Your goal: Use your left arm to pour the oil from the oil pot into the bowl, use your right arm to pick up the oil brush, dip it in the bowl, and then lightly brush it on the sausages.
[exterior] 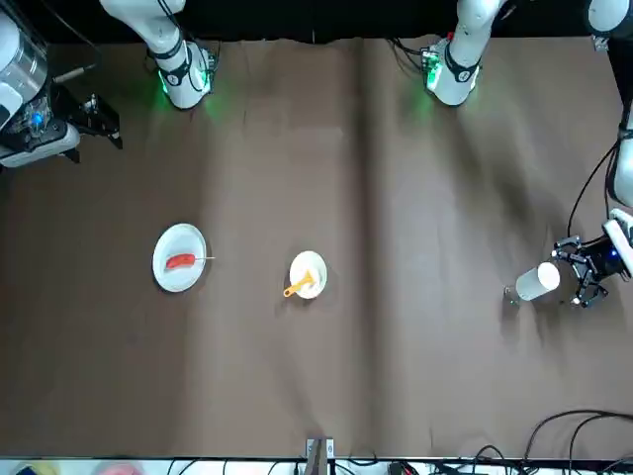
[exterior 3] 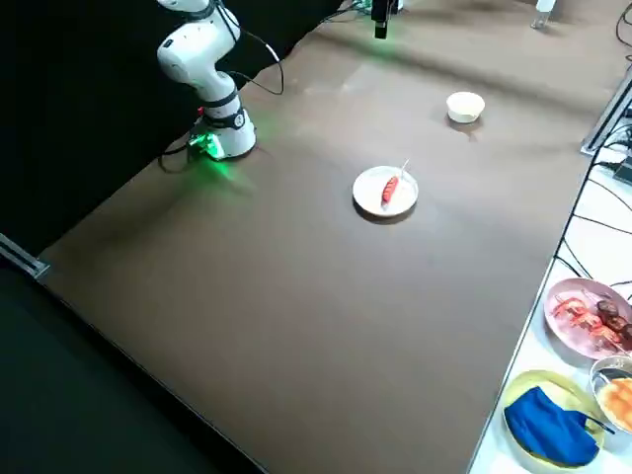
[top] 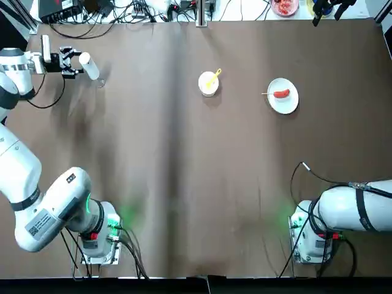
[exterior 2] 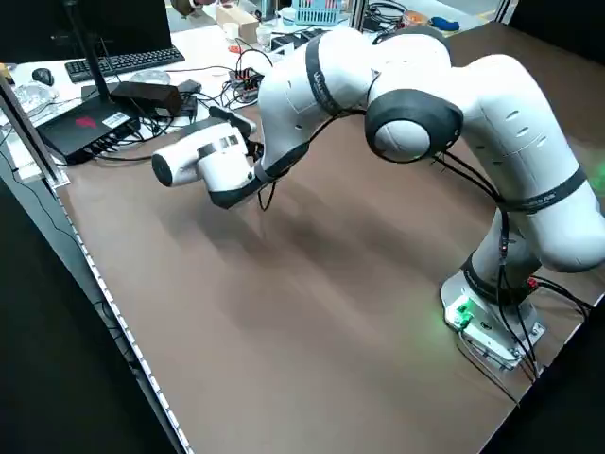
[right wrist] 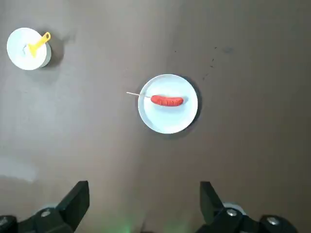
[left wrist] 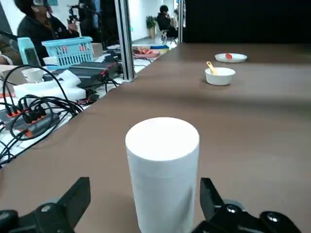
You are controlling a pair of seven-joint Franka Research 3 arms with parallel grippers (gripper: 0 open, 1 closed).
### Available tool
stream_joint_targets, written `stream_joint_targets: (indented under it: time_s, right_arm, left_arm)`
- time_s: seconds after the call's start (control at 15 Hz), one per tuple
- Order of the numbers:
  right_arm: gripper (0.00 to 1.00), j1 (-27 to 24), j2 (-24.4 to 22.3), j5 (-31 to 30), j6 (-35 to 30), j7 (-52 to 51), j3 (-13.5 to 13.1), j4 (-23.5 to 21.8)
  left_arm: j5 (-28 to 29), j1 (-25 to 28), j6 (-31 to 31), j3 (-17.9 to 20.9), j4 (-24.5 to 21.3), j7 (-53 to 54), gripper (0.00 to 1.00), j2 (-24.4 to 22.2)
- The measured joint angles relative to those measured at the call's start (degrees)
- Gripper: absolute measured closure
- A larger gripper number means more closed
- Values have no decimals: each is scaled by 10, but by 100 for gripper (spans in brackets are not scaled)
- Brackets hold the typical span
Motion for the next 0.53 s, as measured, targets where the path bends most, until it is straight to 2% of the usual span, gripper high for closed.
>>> stream_joint_targets:
  time_s: [0.53]
  right_arm:
    - [1,0,0,0,-1,0,0,-5]
  left_arm:
    - [-48,-6,0,-1,0,4,0,51]
